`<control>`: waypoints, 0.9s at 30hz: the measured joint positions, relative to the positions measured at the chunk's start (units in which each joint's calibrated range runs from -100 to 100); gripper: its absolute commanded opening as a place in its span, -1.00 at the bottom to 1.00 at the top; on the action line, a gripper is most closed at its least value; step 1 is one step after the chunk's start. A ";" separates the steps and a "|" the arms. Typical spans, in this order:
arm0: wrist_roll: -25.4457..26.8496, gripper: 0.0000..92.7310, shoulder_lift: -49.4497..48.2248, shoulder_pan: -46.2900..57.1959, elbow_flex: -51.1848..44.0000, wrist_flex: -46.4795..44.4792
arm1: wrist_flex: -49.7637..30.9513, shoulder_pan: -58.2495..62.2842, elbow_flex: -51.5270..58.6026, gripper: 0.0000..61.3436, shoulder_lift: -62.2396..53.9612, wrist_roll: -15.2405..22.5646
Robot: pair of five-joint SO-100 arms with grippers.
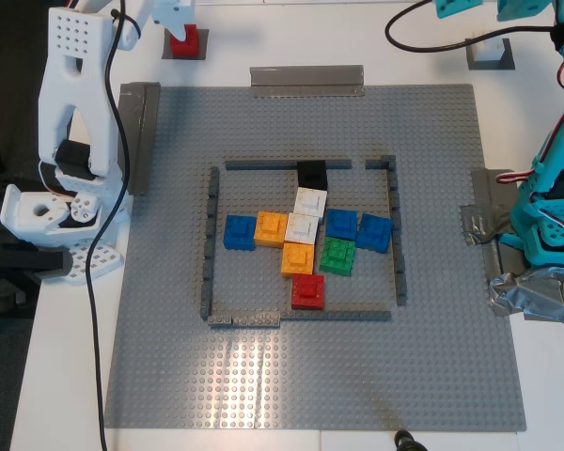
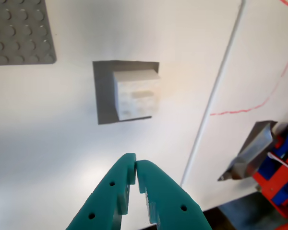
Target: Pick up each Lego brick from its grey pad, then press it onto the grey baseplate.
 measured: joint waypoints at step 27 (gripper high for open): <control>-0.26 -0.58 13.61 0.37 -15.80 0.09 | 2.98 2.09 11.22 -0.99 -19.17 -3.66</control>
